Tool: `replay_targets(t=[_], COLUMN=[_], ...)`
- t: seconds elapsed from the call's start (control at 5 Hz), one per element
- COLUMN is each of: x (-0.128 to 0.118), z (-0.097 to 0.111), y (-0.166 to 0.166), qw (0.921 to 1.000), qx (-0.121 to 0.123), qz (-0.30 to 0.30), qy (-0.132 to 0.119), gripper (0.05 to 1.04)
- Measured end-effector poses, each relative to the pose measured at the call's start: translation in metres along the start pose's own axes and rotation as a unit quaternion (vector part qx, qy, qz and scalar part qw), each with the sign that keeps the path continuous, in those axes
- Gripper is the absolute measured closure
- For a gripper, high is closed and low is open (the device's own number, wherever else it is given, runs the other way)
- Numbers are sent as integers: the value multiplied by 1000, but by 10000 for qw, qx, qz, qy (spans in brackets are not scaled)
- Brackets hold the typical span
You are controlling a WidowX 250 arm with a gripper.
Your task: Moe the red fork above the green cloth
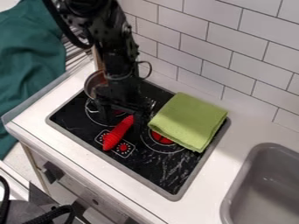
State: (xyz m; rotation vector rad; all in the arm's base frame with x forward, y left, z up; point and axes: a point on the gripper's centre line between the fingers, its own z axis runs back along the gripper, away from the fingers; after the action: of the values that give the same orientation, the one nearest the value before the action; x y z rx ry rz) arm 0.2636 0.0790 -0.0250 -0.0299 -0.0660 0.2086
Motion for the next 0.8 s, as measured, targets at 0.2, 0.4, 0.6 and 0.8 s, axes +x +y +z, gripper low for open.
replay_targets(t=[0.2,0.4,0.6,0.8], x=[-2,-2,1,1], z=[-15,-17,-18,-17], y=[8,12,10,5], qw=[9997,9994,9990,9983], qx=[218,343,399,442], qz=[42,-24,-212,-391], qy=[53,88,3,6], gripper=[78,128,414,697])
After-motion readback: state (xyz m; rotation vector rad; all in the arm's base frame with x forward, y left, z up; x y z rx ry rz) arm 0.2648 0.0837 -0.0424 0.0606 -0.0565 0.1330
